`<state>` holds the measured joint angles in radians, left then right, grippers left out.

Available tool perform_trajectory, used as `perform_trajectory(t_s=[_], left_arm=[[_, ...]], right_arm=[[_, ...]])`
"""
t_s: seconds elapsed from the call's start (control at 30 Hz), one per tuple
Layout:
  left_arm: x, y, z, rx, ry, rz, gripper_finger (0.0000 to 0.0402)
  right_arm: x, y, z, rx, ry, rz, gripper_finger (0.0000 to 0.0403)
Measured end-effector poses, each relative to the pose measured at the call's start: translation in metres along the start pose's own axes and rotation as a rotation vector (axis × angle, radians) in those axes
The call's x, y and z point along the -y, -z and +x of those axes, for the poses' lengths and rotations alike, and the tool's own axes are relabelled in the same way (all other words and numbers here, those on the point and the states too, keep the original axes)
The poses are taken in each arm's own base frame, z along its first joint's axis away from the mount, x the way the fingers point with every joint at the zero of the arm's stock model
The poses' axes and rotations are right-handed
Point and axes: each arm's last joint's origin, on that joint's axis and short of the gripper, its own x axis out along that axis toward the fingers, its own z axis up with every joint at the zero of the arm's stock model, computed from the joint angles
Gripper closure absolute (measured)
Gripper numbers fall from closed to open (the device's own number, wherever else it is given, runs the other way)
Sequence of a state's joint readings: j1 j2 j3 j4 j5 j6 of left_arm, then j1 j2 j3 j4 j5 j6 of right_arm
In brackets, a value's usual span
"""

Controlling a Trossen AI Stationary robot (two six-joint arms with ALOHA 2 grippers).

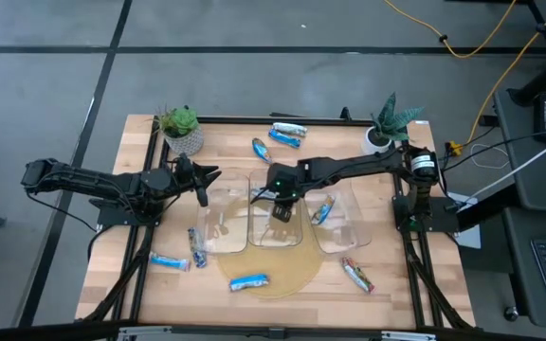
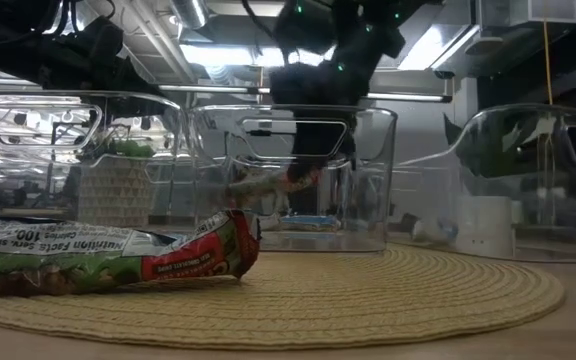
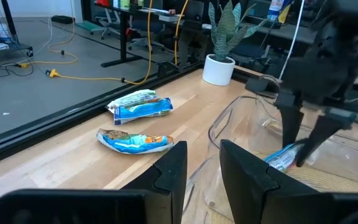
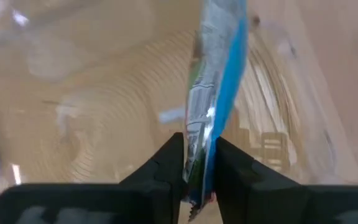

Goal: Pick and place Granola Bars by type
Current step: Put the red granola bar into the middle transparent bin, then put the yellow granola bar into the right transparent bin

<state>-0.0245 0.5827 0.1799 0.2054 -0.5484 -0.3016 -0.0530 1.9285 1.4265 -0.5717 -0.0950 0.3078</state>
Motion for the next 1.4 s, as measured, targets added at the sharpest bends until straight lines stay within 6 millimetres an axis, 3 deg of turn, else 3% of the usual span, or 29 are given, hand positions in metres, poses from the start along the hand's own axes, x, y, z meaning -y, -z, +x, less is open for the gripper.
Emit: perform_trajectory(t_s=[0.5, 0.97, 1.4], left_arm=[[0.000, 0.000, 0.000, 0.000, 0.000, 0.000, 0.0313], [0.000, 0.000, 0.000, 0.000, 0.000, 0.000, 0.0313], [0.000, 0.000, 0.000, 0.000, 0.000, -0.001, 0.0313]], right_arm=[[-0.008, -0.019, -0.027, -0.006, 0.024, -0.020, 0.0217], [-0.018, -0.042, -0.067, 0.024, 0.057, -0.132, 0.0229], [0.009, -0.046, -0.106, -0.105, 0.103, -0.313, 0.0229]])
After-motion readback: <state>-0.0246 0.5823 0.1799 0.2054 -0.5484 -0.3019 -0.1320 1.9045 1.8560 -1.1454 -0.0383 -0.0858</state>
